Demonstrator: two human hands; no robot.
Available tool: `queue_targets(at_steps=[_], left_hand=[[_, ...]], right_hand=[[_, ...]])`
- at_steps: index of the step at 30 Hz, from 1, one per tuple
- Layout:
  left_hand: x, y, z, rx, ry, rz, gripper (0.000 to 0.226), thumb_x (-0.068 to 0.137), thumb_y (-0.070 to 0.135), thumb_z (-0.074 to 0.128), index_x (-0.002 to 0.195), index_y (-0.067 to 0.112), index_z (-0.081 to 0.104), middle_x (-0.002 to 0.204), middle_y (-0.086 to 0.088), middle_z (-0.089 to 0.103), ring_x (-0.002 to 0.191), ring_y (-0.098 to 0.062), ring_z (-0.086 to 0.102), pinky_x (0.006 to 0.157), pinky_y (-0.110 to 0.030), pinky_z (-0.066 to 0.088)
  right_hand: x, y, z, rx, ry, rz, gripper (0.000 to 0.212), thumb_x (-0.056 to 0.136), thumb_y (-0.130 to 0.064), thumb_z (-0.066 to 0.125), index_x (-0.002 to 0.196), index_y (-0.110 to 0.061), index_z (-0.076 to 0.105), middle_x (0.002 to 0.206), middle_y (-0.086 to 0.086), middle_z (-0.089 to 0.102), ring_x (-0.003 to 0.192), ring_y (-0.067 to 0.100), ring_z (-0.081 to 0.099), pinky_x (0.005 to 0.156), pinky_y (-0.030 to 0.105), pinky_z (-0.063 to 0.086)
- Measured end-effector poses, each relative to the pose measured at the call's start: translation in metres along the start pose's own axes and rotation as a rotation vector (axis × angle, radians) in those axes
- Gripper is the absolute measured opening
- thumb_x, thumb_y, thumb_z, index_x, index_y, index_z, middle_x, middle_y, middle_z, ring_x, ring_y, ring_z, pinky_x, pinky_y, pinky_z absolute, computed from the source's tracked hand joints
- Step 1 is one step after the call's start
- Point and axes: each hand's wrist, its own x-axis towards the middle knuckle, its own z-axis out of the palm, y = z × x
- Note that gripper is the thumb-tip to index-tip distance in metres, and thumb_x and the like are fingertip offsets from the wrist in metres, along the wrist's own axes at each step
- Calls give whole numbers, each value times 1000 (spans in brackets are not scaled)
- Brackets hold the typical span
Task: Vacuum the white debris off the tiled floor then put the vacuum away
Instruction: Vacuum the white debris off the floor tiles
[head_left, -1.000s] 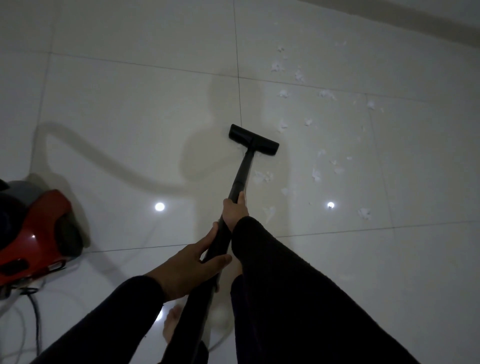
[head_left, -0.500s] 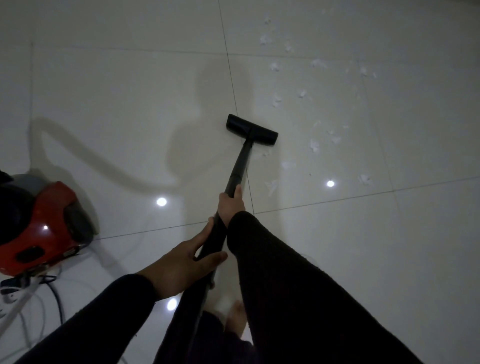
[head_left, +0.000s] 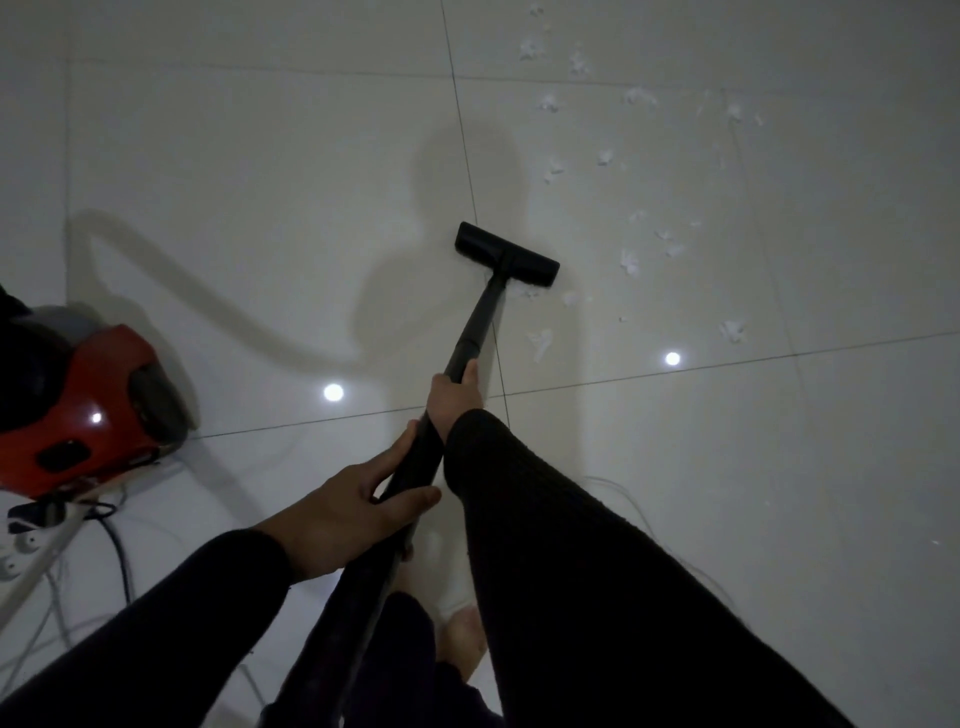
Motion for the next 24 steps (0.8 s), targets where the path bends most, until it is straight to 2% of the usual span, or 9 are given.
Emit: queue_targets(at_steps=[2, 4, 7, 9, 11, 14, 17, 20, 24], left_hand=[[-7, -4, 8, 15, 13, -7, 70, 91, 34, 53, 143, 51, 9, 105, -4, 67, 56, -2, 66, 56, -14, 50], [-9, -12, 16, 22, 26, 7, 71, 90, 34, 55, 144, 50, 11, 104, 1, 69, 62, -3, 67, 59, -16, 51], [-13, -23, 29, -10, 20, 6, 72, 89, 33, 57, 144, 50, 13, 67, 14, 67, 64, -10, 67, 57, -19, 52], [-18, -27, 37, -15, 13, 9, 72, 89, 32, 56, 143, 50, 12, 67, 9, 69, 63, -12, 67, 57, -21, 53], [-21, -30, 44, -1, 14, 15, 73, 89, 34, 56, 144, 50, 11, 73, 1, 69, 65, -15, 68, 60, -21, 54], [-25, -32, 49, 10, 7, 14, 71, 90, 34, 54, 144, 50, 11, 66, 4, 68, 68, -16, 69, 59, -17, 52], [-29, -35, 47, 29, 2, -4, 70, 90, 34, 54, 144, 49, 11, 64, 6, 70, 67, -14, 69, 57, -14, 51], [-38, -42, 41, 64, -1, -44, 72, 88, 36, 55, 144, 49, 10, 75, 4, 70, 70, -16, 71, 60, -16, 53], [-59, -45, 32, 87, -30, -91, 73, 86, 39, 56, 142, 52, 12, 64, 3, 71, 63, -13, 70, 56, -17, 52]], right_hand=[[-3, 14, -3, -15, 1, -47, 57, 103, -16, 29, 153, -21, 3, 151, 14, 33, 121, 33, 48, 98, 35, 38], [-9, 25, -6, -6, -18, -75, 54, 104, -14, 25, 153, -17, 2, 154, 16, 27, 135, 32, 37, 107, 33, 31], [-16, 36, -8, 59, -24, -13, 59, 103, -16, 29, 153, -28, -2, 145, 14, 38, 106, 32, 52, 90, 37, 42], [-22, 44, -9, 85, 4, 20, 64, 102, -20, 33, 153, -36, -3, 120, 13, 50, 87, 24, 51, 79, 35, 45], [-24, 52, -12, 63, 12, 4, 63, 102, -20, 32, 153, -34, -4, 129, 14, 49, 92, 27, 53, 85, 36, 44], [-24, 63, -15, 2, -8, -72, 57, 103, -16, 26, 153, -22, -2, 152, 15, 31, 128, 32, 45, 102, 34, 36], [-30, 68, -9, 44, -3, 3, 61, 103, -16, 33, 153, -30, 1, 153, 12, 31, 121, 32, 51, 88, 34, 41], [-43, 70, -1, 32, -19, 23, 58, 102, -11, 33, 153, -23, 9, 157, 9, 24, 122, 32, 50, 93, 35, 42], [-57, 74, 10, 106, -22, 76, 62, 103, -17, 33, 153, -30, 0, 142, 16, 44, 118, 30, 54, 78, 30, 41]])
